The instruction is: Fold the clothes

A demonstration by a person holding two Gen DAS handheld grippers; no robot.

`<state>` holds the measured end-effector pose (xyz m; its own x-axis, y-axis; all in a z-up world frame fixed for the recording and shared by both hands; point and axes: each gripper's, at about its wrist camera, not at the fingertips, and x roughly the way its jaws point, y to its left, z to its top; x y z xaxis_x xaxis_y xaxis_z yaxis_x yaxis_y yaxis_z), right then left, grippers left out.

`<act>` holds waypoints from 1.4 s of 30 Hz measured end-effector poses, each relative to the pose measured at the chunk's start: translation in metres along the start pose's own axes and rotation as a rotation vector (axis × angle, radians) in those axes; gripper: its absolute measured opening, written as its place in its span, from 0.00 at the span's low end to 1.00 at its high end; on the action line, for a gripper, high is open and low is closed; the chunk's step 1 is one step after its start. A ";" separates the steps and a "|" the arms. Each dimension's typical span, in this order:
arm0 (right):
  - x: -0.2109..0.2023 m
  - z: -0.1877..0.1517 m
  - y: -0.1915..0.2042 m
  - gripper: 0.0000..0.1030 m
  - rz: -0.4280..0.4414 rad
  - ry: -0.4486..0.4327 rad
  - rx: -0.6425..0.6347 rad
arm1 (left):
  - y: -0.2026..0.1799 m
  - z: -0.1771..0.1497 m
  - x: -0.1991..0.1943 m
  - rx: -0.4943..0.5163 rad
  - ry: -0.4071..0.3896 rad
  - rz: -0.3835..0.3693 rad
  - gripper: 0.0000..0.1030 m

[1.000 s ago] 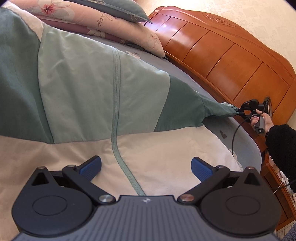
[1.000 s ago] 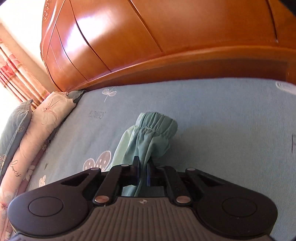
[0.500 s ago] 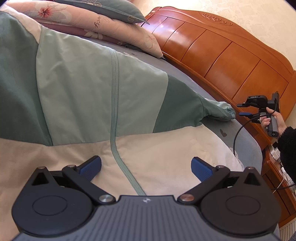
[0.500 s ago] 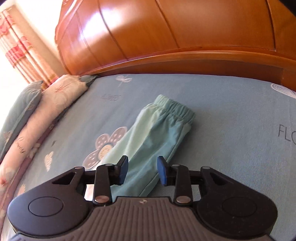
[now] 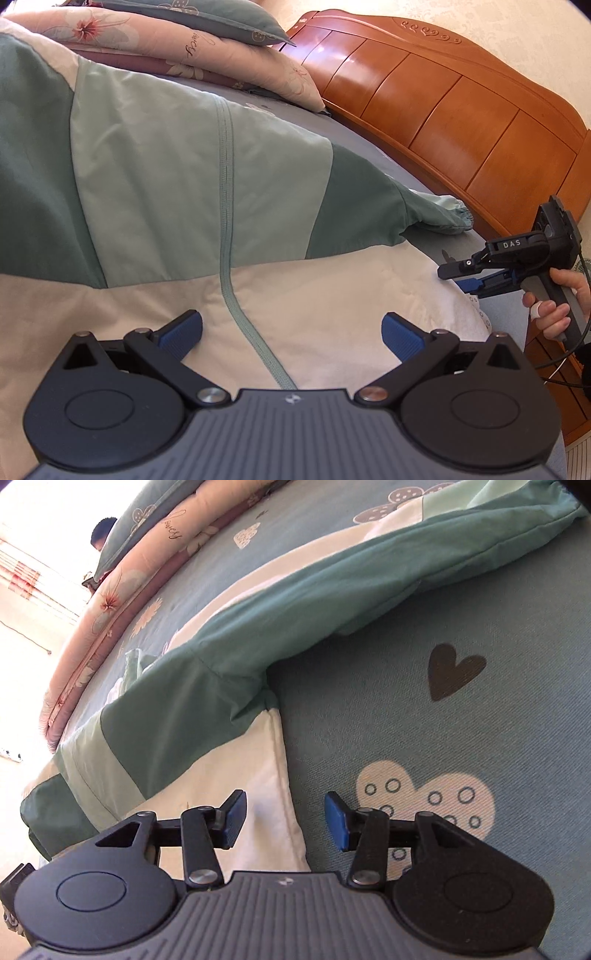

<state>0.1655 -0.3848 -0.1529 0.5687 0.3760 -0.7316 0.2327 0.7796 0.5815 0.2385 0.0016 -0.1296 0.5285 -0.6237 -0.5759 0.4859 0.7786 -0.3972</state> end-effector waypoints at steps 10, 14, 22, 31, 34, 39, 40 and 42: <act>-0.008 -0.017 0.031 0.17 -0.081 0.089 -0.090 | 0.002 0.000 0.001 0.003 0.013 0.002 0.99; -0.025 0.006 0.066 0.22 -0.114 0.036 -0.198 | 0.002 0.001 0.001 -0.005 0.020 -0.001 0.99; -0.001 0.080 0.201 0.23 0.008 -0.041 -0.519 | -0.002 -0.002 0.000 0.014 0.021 0.009 0.99; 0.121 0.079 0.270 0.23 0.009 0.174 -0.667 | -0.004 -0.001 -0.005 0.027 0.044 0.021 0.99; 0.121 0.059 0.263 0.23 0.019 0.208 -0.690 | -0.005 0.001 -0.011 0.047 0.033 0.054 0.99; 0.119 0.043 0.236 0.22 0.056 0.309 -0.619 | 0.002 0.005 -0.012 0.061 0.013 0.051 0.99; 0.120 0.043 0.234 0.22 0.051 0.324 -0.618 | 0.005 0.005 -0.009 0.052 0.025 0.055 0.99; 0.114 0.047 0.235 0.22 0.054 0.324 -0.644 | 0.009 0.004 -0.004 0.043 0.038 0.059 0.99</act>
<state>0.3225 -0.1819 -0.0829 0.2807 0.4743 -0.8344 -0.3573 0.8585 0.3678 0.2432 0.0114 -0.1281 0.5308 -0.5729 -0.6245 0.4846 0.8097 -0.3309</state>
